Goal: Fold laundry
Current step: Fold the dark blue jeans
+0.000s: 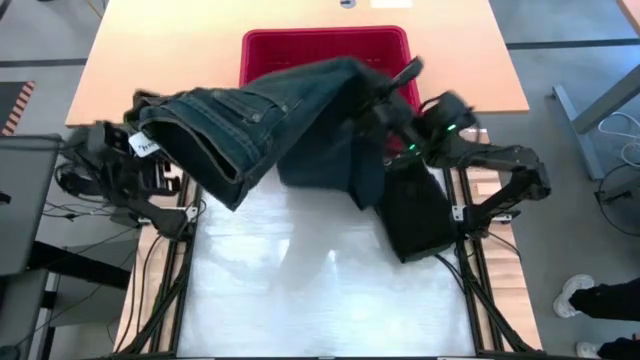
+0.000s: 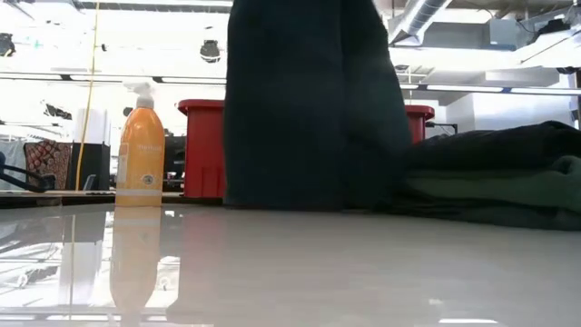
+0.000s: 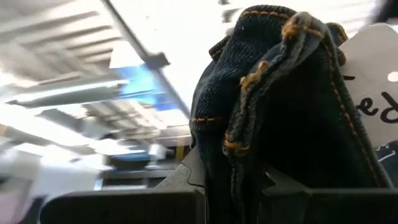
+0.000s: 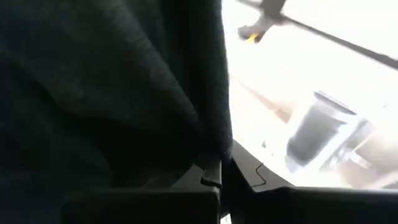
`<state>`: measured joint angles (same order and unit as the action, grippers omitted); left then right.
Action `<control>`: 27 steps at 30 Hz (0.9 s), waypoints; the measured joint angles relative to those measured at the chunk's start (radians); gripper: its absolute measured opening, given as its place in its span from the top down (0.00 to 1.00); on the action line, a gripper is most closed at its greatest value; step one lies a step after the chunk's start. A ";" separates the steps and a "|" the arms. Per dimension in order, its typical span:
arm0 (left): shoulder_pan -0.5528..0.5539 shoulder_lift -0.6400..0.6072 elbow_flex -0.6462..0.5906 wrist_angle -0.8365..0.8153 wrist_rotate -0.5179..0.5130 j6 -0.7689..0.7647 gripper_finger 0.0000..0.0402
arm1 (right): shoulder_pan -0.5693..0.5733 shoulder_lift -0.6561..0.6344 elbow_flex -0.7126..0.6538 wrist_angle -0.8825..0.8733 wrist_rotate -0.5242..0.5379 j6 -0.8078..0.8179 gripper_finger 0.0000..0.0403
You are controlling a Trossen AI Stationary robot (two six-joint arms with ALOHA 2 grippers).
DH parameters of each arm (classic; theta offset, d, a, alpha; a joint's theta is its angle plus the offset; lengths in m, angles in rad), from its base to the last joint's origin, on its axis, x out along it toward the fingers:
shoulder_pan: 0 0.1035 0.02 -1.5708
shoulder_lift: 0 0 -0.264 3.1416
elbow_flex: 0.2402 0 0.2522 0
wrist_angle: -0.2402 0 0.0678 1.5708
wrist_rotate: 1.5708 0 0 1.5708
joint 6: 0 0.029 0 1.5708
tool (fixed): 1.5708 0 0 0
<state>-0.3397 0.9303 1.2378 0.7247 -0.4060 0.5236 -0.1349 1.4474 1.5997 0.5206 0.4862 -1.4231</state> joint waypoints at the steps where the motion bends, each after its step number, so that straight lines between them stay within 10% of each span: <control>1: 0.028 0.019 0.061 -0.080 0.058 -0.034 0.96 | -0.001 -0.002 0.021 0.000 -0.045 0.000 0.95; 8: 0.116 0.194 0.485 -0.576 0.297 -0.131 0.96 | 0.064 -0.012 0.152 -0.173 -0.152 0.082 0.95; 15: 0.098 0.334 0.680 -0.703 0.271 -0.111 0.96 | 0.179 -0.018 0.378 -1.145 -0.192 0.381 0.95; 21: 0.100 0.386 0.749 -0.685 0.178 -0.061 0.96 | 0.173 -0.039 0.447 -0.876 0.280 0.393 0.95; 27: 0.097 0.419 0.754 -0.698 0.181 -0.061 0.96 | 0.226 -0.074 0.442 -1.274 0.130 0.393 0.95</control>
<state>-0.2427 1.3492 1.9923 0.0269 -0.2250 0.4627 0.0913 1.3738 2.0419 -0.7534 0.6164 -1.0300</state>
